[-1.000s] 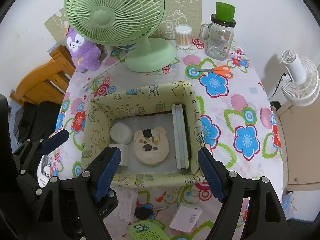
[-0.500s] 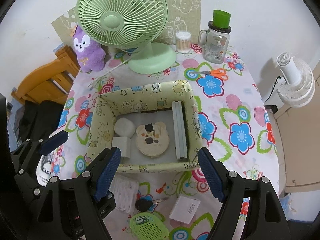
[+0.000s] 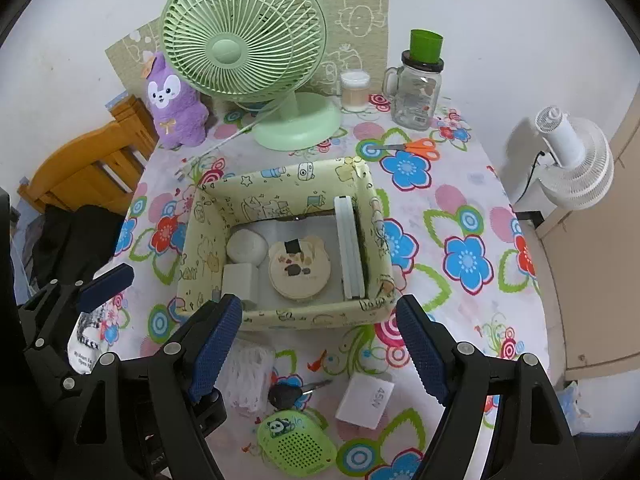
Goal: Organize rigid objects
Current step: 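Withdraw both open tools up and away from the fabric box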
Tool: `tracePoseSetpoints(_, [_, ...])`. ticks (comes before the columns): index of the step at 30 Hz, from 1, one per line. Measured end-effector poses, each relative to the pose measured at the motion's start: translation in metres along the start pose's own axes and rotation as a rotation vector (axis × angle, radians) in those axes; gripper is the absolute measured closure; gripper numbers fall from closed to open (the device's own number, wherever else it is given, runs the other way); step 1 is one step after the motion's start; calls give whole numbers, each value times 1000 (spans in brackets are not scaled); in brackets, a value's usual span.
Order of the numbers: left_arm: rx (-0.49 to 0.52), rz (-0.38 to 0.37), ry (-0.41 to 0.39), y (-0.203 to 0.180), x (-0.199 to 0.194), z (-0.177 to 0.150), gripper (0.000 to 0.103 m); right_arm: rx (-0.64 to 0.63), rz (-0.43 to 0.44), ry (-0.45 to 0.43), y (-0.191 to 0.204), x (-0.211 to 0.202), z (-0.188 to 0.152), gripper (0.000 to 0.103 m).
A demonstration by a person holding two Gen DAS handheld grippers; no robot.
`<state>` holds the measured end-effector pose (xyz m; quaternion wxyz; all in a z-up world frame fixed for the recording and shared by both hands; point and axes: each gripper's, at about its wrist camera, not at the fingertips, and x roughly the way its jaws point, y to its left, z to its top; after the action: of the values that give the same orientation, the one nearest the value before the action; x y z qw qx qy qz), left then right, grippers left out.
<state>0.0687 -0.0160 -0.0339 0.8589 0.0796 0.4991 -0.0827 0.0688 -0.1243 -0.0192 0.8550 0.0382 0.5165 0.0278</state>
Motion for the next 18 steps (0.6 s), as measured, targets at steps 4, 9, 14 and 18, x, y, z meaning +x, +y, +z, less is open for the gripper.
tracePoseSetpoints(4, [7,-10,-1,-2,-3,-6,21,9,-10,-5,0,-4,-7,21])
tracePoseSetpoints(9, [12,-24,1,-1,-7,-14,21,18,-26,-9,1,-9,-18,21])
tracePoseSetpoints(14, [20,-36,3,-1,-10,-23,21,25,-41,-11,3,-13,-28,21])
tracePoseSetpoints(18, [23,-42,6,1,-11,-28,20,28,-47,-15,5,-16,-36,21])
